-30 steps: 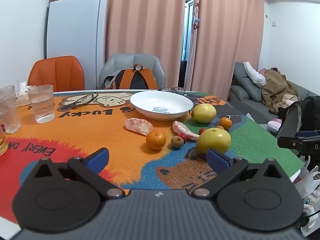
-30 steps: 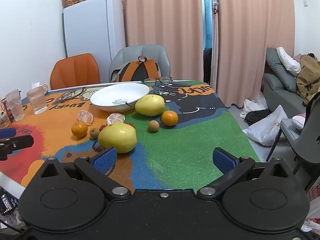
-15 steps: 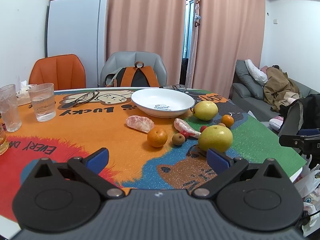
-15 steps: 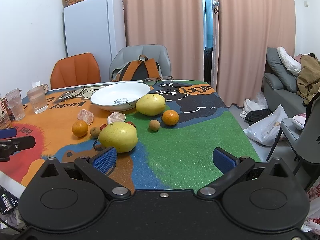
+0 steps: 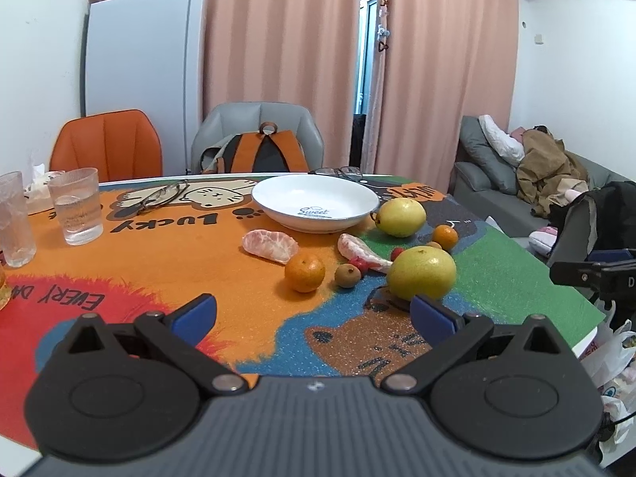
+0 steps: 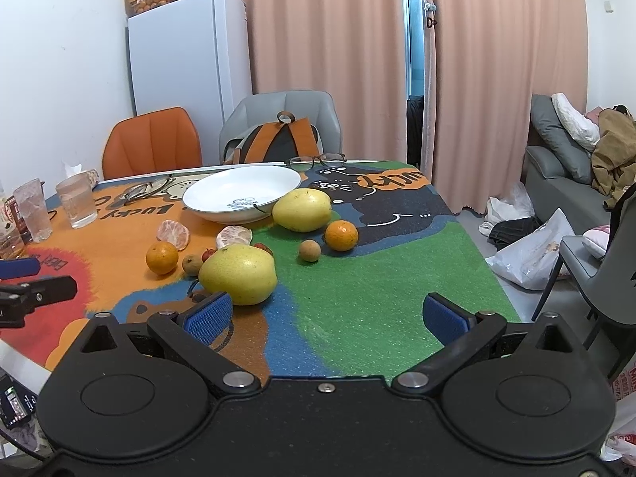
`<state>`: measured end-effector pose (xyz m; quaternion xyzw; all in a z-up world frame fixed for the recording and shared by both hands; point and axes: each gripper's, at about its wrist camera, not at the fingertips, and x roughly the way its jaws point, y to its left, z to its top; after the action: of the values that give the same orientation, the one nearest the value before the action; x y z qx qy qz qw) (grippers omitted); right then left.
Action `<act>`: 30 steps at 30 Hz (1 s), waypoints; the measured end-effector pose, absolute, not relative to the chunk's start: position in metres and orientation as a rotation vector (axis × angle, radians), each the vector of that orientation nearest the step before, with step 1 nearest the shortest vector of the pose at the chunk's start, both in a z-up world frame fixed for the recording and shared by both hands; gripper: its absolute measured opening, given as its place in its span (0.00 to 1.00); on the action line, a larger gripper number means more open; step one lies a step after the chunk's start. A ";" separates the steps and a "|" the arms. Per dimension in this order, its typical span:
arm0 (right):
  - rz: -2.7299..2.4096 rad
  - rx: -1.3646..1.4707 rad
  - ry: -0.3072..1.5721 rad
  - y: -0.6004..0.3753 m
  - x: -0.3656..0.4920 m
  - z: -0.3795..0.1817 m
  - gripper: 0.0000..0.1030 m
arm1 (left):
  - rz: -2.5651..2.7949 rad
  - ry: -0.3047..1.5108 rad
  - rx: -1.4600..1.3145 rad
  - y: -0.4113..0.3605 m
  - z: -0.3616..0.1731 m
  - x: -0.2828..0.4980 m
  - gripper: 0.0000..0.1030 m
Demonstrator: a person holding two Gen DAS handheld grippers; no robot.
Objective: Organize fruits
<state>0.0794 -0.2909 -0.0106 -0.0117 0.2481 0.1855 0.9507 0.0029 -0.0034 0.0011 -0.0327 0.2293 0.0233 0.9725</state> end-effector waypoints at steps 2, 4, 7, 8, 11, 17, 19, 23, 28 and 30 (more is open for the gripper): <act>0.378 -0.026 0.504 -0.291 0.079 -0.010 1.00 | 0.046 0.463 -0.071 -0.003 0.001 0.003 1.00; 0.379 -0.026 0.504 -0.291 0.079 -0.010 1.00 | 0.043 0.462 -0.084 -0.002 0.001 0.002 1.00; 0.391 -0.023 0.507 -0.291 0.080 -0.010 1.00 | 0.057 0.460 -0.080 -0.003 0.001 0.001 1.00; 0.393 -0.021 0.507 -0.291 0.080 -0.010 1.00 | 0.060 0.461 -0.078 -0.003 0.001 0.001 1.00; 0.377 -0.026 0.492 -0.290 0.080 -0.010 1.00 | 0.063 0.464 -0.078 -0.004 0.000 0.000 1.00; 0.419 -0.091 0.446 -0.281 0.076 -0.012 1.00 | 0.050 0.451 -0.075 -0.005 0.001 -0.001 1.00; 0.414 -0.116 0.431 -0.278 0.074 -0.013 1.00 | 0.048 0.447 -0.057 -0.007 0.001 -0.001 1.00; 0.430 -0.112 0.406 -0.277 0.073 -0.015 1.00 | 0.055 0.449 -0.005 -0.015 0.000 0.001 1.00; 0.463 0.010 0.448 -0.286 0.080 -0.018 1.00 | 0.053 0.496 -0.043 -0.013 -0.004 0.006 1.00; 0.447 0.002 0.463 -0.285 0.081 -0.019 1.00 | 0.060 0.507 -0.058 -0.012 -0.006 0.006 1.00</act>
<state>0.0806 -0.2853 -0.0187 0.0012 0.2274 0.2196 0.9487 0.0058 -0.0116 -0.0058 -0.0289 0.2505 0.0297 0.9672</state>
